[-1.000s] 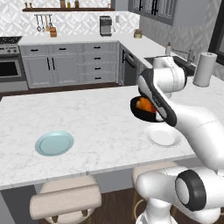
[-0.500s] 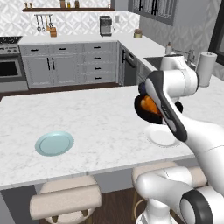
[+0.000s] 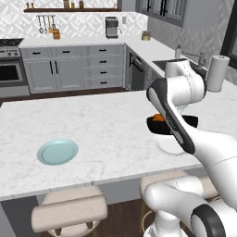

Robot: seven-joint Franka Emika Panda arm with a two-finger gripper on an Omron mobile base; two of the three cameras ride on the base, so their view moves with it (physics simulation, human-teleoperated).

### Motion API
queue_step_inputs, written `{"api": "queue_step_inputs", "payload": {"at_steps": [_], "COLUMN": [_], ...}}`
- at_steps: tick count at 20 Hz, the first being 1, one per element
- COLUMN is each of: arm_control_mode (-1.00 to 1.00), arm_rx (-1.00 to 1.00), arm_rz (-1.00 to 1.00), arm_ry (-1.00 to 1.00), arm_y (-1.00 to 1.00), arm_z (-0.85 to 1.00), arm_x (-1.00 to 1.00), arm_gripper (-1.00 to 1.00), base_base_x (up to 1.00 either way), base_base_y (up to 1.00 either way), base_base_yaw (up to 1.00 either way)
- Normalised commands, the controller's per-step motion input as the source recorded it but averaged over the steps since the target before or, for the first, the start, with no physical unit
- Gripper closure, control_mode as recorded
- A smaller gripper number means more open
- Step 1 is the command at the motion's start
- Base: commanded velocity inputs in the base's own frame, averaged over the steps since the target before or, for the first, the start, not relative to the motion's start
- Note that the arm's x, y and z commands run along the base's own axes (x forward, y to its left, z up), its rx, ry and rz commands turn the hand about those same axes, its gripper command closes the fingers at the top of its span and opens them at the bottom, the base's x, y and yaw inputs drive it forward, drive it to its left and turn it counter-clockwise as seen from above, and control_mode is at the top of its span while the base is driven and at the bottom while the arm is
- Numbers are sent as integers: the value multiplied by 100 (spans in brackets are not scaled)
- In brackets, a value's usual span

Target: Pick the chicken drumstick and bell pepper from their plates and place them in the bowl. Then put the bowl in the fridge.

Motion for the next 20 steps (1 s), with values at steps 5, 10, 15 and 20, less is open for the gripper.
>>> {"api": "queue_step_inputs", "payload": {"at_steps": [5,10,15,20], "arm_control_mode": [100,100,100,100], "arm_rx": [-1,0,0,0], "arm_rz": [-1,0,0,0], "arm_ry": [0,0,0,0], "arm_y": [0,0,0,0], "arm_z": [0,0,0,0], "arm_x": [0,0,0,0], "arm_gripper": [100,100,100,100], "base_base_x": [-1,-72,-94,-47], "base_base_y": [0,10,75,100], "base_base_yaw": [0,5,24,52]}}
